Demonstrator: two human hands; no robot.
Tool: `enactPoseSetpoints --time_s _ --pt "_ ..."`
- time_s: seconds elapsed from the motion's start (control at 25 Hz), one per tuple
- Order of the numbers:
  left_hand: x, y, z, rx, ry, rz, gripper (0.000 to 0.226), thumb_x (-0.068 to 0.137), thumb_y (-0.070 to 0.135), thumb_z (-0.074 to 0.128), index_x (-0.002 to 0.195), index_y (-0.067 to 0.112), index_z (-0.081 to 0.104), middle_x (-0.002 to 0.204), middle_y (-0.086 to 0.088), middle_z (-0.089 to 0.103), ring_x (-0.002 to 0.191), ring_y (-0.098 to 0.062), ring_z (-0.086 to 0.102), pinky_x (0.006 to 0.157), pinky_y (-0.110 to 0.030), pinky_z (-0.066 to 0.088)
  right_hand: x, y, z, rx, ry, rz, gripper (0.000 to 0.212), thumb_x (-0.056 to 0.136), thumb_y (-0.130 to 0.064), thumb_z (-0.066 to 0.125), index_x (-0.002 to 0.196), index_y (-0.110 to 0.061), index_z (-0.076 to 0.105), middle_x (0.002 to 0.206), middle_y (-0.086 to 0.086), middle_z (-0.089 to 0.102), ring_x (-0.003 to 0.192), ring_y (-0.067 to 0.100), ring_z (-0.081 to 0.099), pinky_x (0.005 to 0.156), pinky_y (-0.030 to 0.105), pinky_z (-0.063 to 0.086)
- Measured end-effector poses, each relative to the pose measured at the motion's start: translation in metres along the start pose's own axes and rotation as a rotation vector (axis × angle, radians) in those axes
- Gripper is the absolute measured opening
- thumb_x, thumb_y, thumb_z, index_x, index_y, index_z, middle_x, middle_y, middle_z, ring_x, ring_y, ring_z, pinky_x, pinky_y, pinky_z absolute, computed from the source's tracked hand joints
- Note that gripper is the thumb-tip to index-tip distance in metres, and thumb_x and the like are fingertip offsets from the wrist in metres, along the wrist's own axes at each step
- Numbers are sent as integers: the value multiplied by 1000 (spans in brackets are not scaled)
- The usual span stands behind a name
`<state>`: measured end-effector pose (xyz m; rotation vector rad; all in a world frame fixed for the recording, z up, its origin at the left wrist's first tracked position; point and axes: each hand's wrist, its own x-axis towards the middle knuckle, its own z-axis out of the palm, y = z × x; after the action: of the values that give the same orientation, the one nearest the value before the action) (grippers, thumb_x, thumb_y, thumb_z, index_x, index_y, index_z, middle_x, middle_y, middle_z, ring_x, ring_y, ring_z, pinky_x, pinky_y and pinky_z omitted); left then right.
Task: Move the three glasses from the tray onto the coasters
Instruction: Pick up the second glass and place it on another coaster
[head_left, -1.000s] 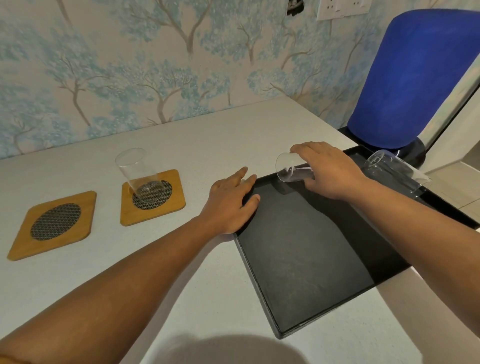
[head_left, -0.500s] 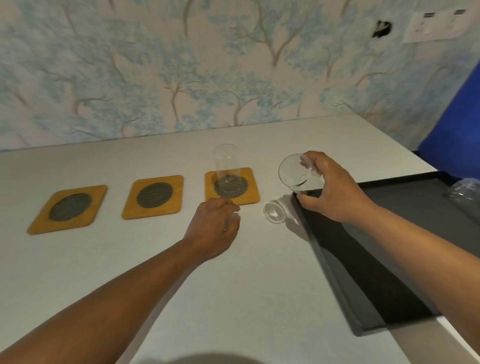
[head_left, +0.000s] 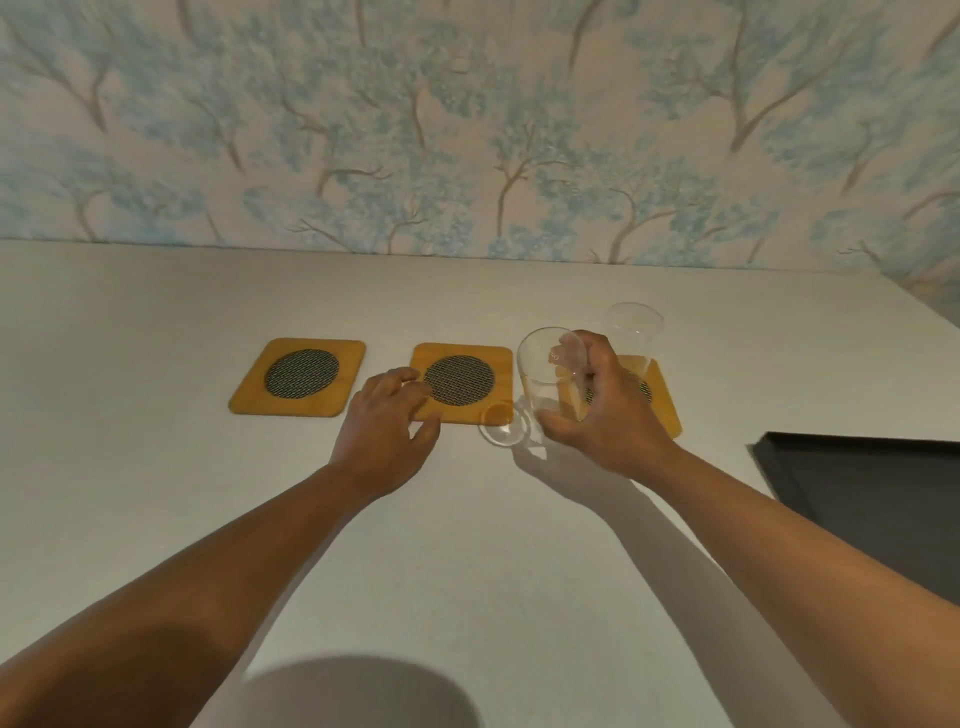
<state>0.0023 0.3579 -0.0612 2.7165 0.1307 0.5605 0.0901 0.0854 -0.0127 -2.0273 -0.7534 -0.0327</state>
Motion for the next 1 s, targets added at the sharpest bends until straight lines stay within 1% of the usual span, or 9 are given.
enactPoseSetpoints --time_s 0.08,0.12,0.2,0.28,0.4,0.52,0.64,0.8,1.0 --pt "2 -15 -2 -26 -69 -97 49 94 40 67 132 10 62 147 -13 52 137 -32 44 111 -46 36 16 -1 26 37 -4 13 78 71 -31 85 131 -41 37 127 -3 58 115 2 55 90 18 46" --pt "2 -21 -2 -52 -104 -148 57 93 45 66 137 10 59 151 -13 49 140 -31 41 113 -47 35 24 -1 39 60 -8 21 78 71 -32 84 132 -41 37 128 0 58 116 3 55 92 17 46" --pt "4 -26 3 -83 -139 -181 65 92 54 63 140 11 57 149 -12 51 138 -31 43 113 -48 36 39 -1 60 128 -12 37 78 69 -37 83 131 -47 36 131 -3 59 121 -6 52 93 7 40" --pt "5 -29 7 -78 -131 -160 66 91 61 59 137 13 57 140 -7 59 130 -29 49 107 -48 41 54 1 77 179 0 55 78 70 -39 84 131 -50 37 129 -7 60 121 -7 54 92 6 39" --pt "5 -33 10 -57 -88 -134 68 91 66 53 140 19 54 136 -1 61 130 -27 46 106 -47 41 75 7 95 236 26 77 83 71 -38 86 138 -42 38 127 -6 58 121 0 57 94 10 43" --pt "5 -35 14 -24 -91 -98 67 94 66 47 144 22 52 144 2 57 135 -26 42 109 -47 37 88 13 104 300 37 115 91 68 -43 87 144 -38 36 138 -1 57 132 6 52 103 20 44" --pt "6 -37 16 -15 -93 -111 65 96 63 48 147 23 51 152 1 51 140 -25 36 114 -47 32 95 17 109 343 22 130 97 65 -45 86 148 -32 36 143 5 55 134 8 51 111 32 45" --pt "6 -38 18 -23 -91 -117 66 95 64 47 147 25 51 153 2 49 141 -23 33 114 -45 29 98 17 113 350 7 130 99 64 -47 86 148 -29 36 146 7 55 135 9 51 111 30 44" --pt "6 -37 17 -28 -80 -115 64 95 63 50 146 23 53 152 2 52 141 -24 36 113 -46 31 99 16 115 332 -1 116 95 65 -48 86 146 -35 37 146 8 56 133 11 53 110 29 44"
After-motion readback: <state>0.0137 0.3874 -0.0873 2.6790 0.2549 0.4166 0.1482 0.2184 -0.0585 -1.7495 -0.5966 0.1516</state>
